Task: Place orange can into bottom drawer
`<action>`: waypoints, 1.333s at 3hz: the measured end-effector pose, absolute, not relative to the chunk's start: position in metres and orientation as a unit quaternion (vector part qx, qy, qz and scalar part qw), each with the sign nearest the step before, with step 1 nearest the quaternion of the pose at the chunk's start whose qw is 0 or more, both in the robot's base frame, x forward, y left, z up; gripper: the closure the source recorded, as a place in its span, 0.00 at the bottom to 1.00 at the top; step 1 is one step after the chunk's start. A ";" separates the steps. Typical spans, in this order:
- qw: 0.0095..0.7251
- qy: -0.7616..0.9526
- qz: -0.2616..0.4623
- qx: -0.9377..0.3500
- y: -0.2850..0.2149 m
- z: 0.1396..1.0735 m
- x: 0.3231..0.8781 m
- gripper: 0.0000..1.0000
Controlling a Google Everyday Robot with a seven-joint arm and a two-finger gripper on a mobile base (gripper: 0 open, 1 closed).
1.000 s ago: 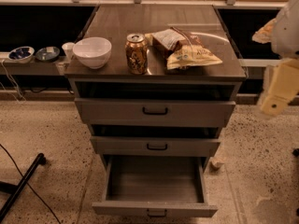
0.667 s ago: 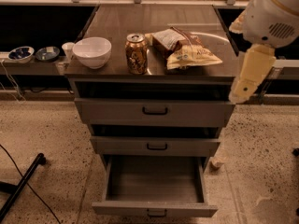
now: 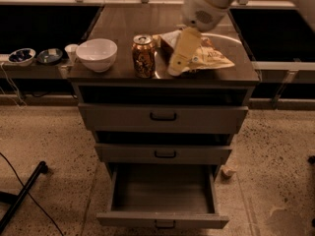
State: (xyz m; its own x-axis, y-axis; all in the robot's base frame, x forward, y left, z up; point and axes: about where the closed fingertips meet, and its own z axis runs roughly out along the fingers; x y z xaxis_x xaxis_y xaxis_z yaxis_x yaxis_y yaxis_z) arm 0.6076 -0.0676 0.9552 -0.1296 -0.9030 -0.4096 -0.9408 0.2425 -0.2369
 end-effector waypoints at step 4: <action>0.334 0.765 0.185 -0.518 0.027 0.900 0.704 0.42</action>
Offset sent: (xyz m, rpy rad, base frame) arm 0.1033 0.0971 -0.0444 0.3809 0.0041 -0.0820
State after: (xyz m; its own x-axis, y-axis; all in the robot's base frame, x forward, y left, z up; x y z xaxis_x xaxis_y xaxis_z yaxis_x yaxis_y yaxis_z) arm 0.7038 0.0270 0.8995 -0.2399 -0.6697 -0.7029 -0.9164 0.3951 -0.0636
